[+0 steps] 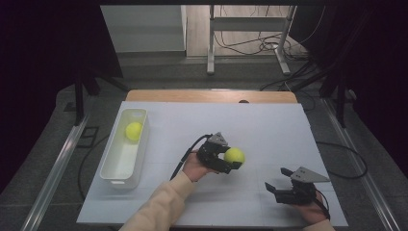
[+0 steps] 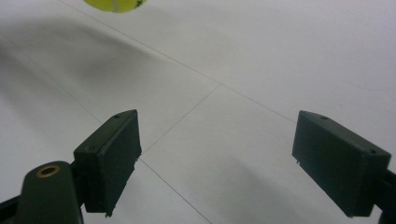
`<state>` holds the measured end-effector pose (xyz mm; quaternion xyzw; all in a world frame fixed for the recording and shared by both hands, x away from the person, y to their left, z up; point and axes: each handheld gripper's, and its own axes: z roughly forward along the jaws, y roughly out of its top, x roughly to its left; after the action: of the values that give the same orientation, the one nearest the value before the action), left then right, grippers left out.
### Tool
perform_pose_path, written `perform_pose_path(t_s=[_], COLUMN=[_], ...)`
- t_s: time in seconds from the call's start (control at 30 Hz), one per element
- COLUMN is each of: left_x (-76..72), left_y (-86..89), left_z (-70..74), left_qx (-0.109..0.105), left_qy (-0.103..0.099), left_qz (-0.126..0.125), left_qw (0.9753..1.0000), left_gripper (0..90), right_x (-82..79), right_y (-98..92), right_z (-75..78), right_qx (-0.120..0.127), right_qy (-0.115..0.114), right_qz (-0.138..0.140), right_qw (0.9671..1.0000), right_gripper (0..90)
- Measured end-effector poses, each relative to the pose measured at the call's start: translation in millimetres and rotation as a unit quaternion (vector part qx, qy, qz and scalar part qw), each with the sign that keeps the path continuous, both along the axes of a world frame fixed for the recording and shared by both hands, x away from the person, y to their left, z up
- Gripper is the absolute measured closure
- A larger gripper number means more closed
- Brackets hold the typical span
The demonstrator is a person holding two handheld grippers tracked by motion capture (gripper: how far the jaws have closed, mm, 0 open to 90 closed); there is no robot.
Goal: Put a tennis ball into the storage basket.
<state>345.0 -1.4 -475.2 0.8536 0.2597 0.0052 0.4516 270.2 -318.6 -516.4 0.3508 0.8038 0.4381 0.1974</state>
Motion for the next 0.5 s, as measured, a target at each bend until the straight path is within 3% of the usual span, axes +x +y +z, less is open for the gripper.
perform_pose_path(t_s=[0.33,0.5], left_x=[-5.2,-8.4], left_y=[19.5,33.5], left_z=[10.9,16.8], left_qx=[-0.001,-0.002], left_qy=[-0.016,-0.025], left_qz=[0.012,0.021], left_qw=[0.9998,0.9995], left_gripper=[26.4,26.4], right_x=[0.0,-1.1], right_y=[2.4,2.0], right_z=[-0.1,0.1], right_qx=[-0.002,0.009], right_qy=[0.001,0.004], right_qz=[-0.005,-0.008], right_qw=[1.0000,0.9999], right_gripper=[16.0,16.0])
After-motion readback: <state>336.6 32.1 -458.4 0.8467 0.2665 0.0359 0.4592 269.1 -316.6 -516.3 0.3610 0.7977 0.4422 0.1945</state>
